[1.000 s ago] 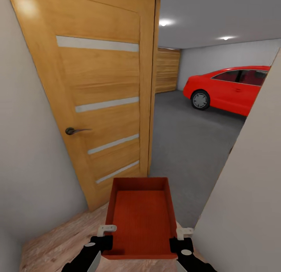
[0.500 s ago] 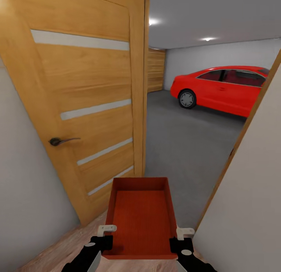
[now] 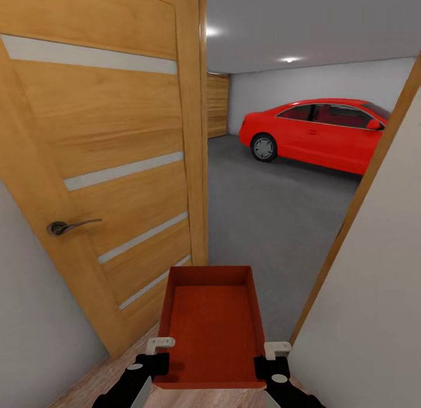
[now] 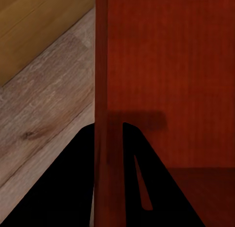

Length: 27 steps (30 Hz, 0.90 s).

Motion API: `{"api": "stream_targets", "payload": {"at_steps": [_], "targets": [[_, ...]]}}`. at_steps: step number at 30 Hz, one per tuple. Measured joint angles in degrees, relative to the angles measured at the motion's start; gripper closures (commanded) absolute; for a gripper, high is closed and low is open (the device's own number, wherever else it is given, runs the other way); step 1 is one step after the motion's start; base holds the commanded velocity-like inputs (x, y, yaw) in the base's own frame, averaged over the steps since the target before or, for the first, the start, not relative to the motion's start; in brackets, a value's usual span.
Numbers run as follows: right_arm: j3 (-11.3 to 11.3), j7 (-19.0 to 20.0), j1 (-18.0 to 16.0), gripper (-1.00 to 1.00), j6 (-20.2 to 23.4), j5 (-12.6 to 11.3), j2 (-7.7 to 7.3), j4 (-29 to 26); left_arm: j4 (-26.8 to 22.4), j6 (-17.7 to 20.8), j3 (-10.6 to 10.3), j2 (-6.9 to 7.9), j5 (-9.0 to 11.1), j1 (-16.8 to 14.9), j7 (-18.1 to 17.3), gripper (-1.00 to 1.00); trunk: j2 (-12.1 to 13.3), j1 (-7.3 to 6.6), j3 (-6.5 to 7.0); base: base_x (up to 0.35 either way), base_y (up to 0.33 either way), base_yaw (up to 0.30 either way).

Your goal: Move the two storage containers from the living room to the garage. In the garage, place one container on the floor and stack the other container on top of it (either order is fine).

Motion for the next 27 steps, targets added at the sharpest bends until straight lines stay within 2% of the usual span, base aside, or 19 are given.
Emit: {"api": "stream_targets", "payload": {"at_steps": [4, 18, 27], "targets": [[0.01, -0.07, -0.04, 1.00, 0.01, -0.06, 0.14, 0.13, -0.11, 0.21, -0.15, 0.13, 0.17, 0.01, -0.02, 1.00, 0.00, 0.00, 0.00, 0.003, 0.001, -0.091], [-0.07, 0.15, -0.02, 1.00, 0.06, 0.02, -0.03, 0.10, 0.01, 0.11, 0.08, -0.07, -0.10, 0.01, 0.02, 1.00, 0.00, 0.00, 0.00, 0.003, 0.007, -0.206], [-0.05, 0.04, -0.06, 1.00, 0.02, 0.02, 0.17, 0.32, 0.03, 0.18, -0.02, 0.09, 0.03, 0.01, -0.05, 1.00, -0.01, -0.02, 0.00, 0.154, 0.252, -0.013]]}}
